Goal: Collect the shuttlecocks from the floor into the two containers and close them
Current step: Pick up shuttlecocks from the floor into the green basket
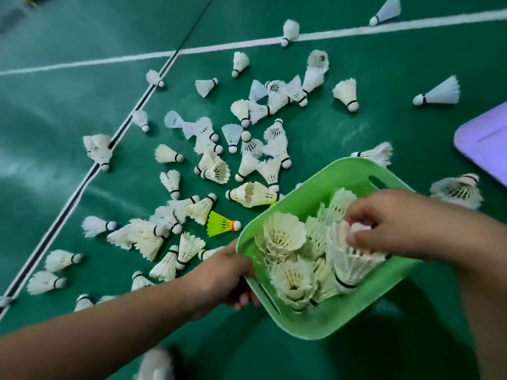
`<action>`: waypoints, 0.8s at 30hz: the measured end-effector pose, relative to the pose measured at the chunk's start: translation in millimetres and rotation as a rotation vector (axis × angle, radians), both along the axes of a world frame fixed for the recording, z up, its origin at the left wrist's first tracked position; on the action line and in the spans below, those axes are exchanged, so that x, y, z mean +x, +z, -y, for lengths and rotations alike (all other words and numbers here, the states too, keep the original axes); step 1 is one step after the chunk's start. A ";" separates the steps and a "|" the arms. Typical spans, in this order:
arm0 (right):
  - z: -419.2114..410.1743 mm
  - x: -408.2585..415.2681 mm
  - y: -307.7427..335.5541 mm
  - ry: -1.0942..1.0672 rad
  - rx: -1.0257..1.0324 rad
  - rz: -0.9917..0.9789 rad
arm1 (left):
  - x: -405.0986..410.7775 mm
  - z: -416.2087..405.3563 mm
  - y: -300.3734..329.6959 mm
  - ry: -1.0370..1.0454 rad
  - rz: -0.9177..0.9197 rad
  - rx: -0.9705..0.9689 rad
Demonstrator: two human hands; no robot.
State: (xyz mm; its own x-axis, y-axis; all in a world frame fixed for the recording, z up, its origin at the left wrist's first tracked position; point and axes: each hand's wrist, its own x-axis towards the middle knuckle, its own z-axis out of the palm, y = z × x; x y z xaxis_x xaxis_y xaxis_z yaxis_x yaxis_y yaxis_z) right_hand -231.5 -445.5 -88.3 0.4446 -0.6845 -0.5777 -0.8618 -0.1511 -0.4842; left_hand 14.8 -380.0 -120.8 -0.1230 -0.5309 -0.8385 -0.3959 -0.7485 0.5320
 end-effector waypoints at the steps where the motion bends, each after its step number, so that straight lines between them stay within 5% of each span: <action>1: -1.2 3.0 -11.7 0.047 0.032 0.001 | -2.3 4.7 3.3 0.006 -0.004 -0.011; 5: -5.0 14.7 -24.8 -0.019 0.070 0.056 | -3.8 18.5 11.7 0.053 -0.005 -0.127; 11: -9.0 16.5 -35.9 -0.015 0.114 -0.189 | 5.9 33.7 9.8 -0.005 -0.059 -0.125; 15: -5.3 27.4 -38.0 -0.147 -0.108 -0.289 | 13.9 45.6 3.8 -0.008 -0.068 -0.152; 24: 15.8 16.7 37.9 -0.729 -0.509 0.137 | 36.1 71.3 28.8 -0.075 -0.240 -0.111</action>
